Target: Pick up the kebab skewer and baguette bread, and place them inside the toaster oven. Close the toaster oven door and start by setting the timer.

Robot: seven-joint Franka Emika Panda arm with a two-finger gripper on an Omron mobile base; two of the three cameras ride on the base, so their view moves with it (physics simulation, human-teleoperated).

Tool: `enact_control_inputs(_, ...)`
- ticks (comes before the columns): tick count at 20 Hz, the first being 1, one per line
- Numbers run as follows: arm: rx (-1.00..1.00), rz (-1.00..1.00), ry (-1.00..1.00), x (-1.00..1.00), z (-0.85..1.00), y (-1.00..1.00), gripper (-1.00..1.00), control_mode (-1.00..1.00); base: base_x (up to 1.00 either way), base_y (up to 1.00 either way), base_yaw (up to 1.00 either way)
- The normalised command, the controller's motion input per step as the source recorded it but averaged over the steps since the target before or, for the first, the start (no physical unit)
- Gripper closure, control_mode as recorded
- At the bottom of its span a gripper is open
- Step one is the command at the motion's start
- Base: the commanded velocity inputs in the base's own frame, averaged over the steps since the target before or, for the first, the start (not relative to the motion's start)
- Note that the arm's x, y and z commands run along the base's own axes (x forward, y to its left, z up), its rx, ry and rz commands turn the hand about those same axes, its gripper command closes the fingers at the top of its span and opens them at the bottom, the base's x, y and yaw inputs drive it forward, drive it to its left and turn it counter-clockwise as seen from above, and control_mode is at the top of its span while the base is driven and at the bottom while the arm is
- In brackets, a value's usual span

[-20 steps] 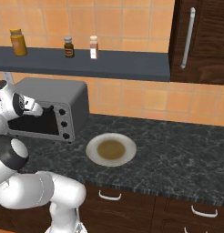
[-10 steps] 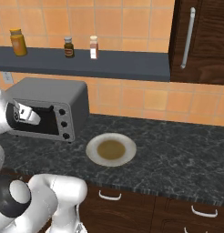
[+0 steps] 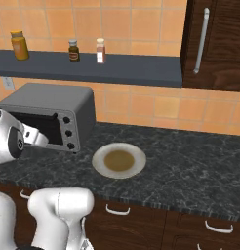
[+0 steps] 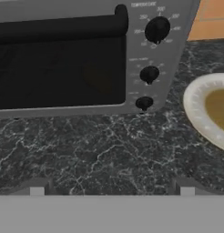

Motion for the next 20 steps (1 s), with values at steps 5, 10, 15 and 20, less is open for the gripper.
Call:
enact_control_inputs(5,-0.07,0.00,-0.03,-0.53,0.00,-0.28,-1.00,-1.00,0.00,0.00,0.00)
enact_control_inputs(10,-0.04,0.00,-0.08,-0.49,0.00,-0.12,-1.00,-1.00,0.00,0.00,0.00)
enact_control_inputs(15,-0.01,0.00,-0.12,-0.20,0.00,-0.10,-1.00,-1.00,0.00,0.00,0.00)
enact_control_inputs(20,0.00,0.03,0.00,0.12,0.00,-0.31,-1.00,-1.00,0.00,0.00,0.00)
